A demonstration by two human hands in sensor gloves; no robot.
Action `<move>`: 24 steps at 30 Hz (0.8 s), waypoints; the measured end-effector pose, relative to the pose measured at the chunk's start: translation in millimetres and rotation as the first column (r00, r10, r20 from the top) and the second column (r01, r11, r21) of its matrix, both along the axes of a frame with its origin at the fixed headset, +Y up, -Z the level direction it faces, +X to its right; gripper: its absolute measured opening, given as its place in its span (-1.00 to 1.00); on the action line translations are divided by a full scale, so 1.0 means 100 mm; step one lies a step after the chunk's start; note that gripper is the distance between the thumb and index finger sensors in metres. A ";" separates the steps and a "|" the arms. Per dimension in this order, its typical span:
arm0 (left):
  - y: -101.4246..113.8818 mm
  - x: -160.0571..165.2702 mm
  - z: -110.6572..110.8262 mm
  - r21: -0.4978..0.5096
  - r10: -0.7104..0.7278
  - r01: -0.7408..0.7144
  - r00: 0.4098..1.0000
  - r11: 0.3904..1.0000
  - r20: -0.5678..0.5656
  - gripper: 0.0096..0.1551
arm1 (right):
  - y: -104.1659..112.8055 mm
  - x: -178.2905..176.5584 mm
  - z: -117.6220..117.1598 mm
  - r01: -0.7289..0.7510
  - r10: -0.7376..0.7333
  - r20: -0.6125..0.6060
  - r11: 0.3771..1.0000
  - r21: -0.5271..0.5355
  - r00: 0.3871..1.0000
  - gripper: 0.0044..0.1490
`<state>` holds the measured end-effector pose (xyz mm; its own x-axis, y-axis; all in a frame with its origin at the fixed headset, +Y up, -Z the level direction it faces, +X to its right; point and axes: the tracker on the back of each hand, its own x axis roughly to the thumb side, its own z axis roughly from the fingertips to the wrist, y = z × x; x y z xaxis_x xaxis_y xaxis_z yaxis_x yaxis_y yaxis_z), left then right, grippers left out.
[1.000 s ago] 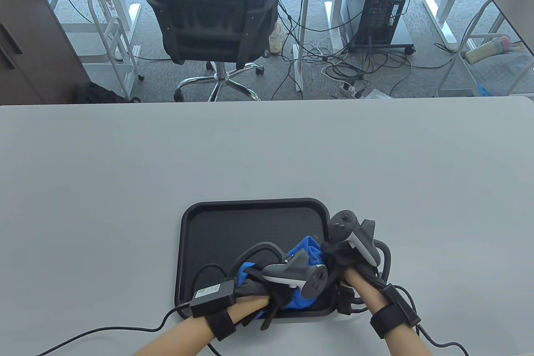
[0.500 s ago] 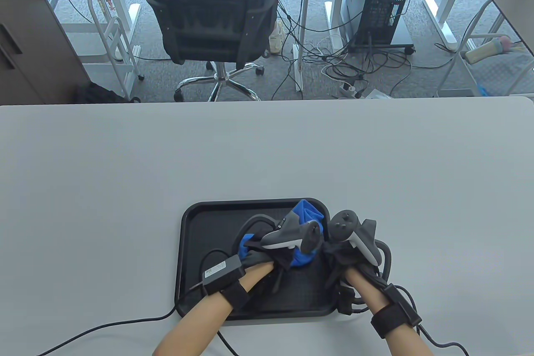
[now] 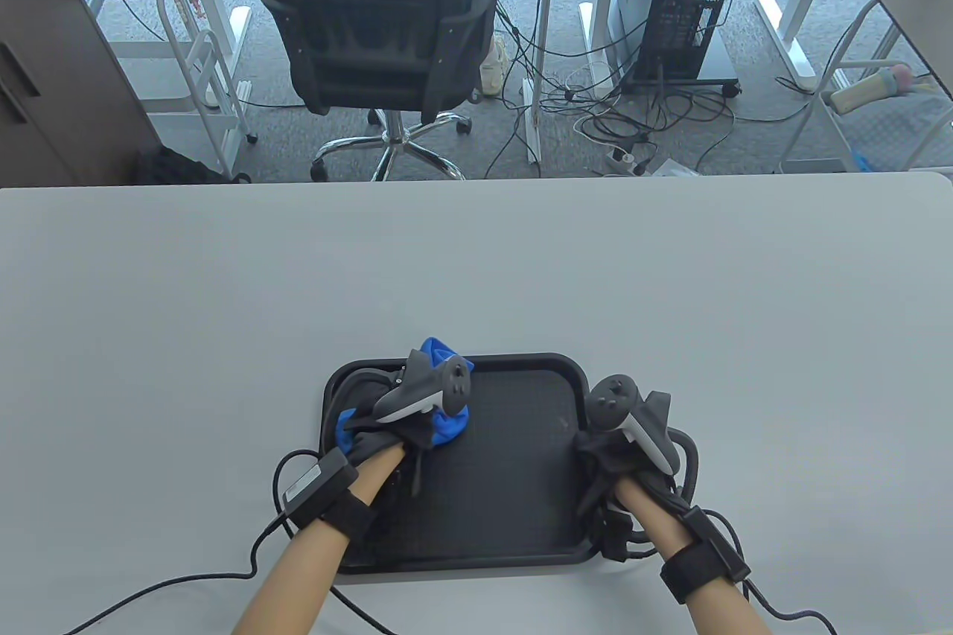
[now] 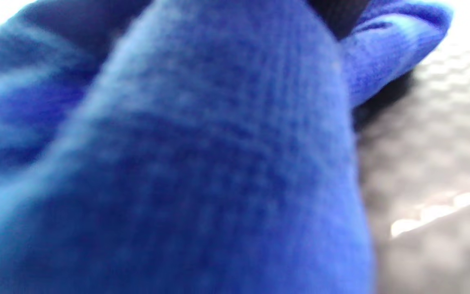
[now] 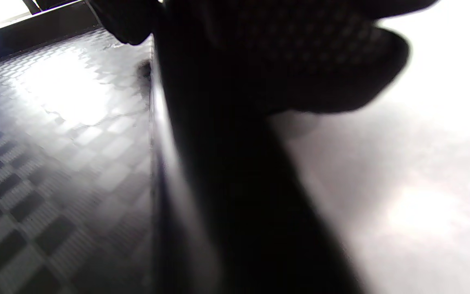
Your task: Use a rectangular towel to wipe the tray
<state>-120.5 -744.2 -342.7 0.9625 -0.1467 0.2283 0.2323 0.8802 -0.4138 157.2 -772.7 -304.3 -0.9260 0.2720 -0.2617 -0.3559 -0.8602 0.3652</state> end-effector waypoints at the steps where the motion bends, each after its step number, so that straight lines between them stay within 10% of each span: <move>1: 0.00 -0.05 0.01 -0.006 -0.005 0.004 1.000 1.000 -0.010 -0.36 | 0.00 0.00 0.00 0.000 0.000 0.001 1.000 0.000 1.000 -0.44; 24: 0.05 -0.32 0.88 -0.144 0.002 0.033 0.971 0.989 0.239 -0.33 | 0.00 -0.01 0.00 0.003 -0.003 0.003 1.000 0.000 1.000 -0.44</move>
<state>-152.5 -739.6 -255.1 0.8756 -0.1094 0.4705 0.3528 0.8102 -0.4682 156.4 -772.5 -304.4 -0.9245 0.2746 -0.2644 -0.3594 -0.8591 0.3643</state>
